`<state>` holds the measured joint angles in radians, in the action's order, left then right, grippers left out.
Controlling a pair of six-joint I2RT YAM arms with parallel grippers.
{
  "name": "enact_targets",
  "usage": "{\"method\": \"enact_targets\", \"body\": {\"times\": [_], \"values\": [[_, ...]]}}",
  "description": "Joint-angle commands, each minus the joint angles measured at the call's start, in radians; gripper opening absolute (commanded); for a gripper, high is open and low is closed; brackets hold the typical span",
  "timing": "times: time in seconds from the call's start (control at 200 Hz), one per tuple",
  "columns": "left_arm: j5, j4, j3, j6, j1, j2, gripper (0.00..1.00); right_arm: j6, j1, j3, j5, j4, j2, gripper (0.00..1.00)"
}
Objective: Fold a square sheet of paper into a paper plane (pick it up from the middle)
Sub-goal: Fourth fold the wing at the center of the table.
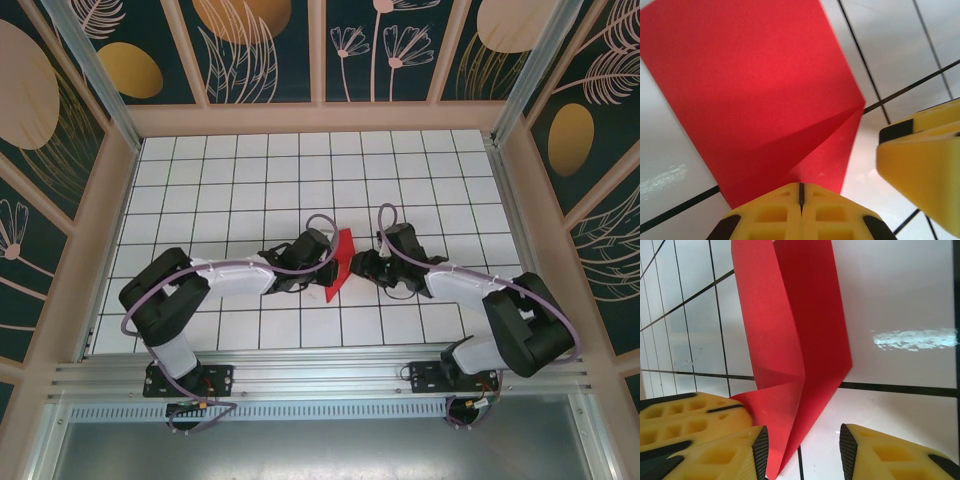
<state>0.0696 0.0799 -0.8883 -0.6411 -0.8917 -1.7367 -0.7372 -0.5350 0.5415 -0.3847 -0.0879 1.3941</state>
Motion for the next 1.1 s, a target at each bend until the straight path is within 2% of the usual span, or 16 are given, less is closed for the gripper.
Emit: {"method": "enact_targets", "body": {"times": [0.0, 0.5, 0.761, 1.096], "values": [[-0.017, 0.017, 0.007, 0.012, 0.005, -0.034, 0.0, 0.025, -0.006, 0.042, -0.03, -0.036, 0.026, 0.45], [-0.012, 0.035, 0.04, 0.04, 0.006, -0.057, 0.0, 0.044, 0.004, 0.114, -0.032, -0.032, 0.136, 0.47], [-0.014, 0.056, 0.063, 0.038, 0.005, -0.014, 0.0, 0.024, 0.009, 0.1, 0.047, -0.002, 0.099, 0.47], [-0.011, 0.057, 0.063, 0.04, 0.006, -0.001, 0.0, 0.001, 0.01, 0.095, 0.033, -0.025, 0.136, 0.48]]}}
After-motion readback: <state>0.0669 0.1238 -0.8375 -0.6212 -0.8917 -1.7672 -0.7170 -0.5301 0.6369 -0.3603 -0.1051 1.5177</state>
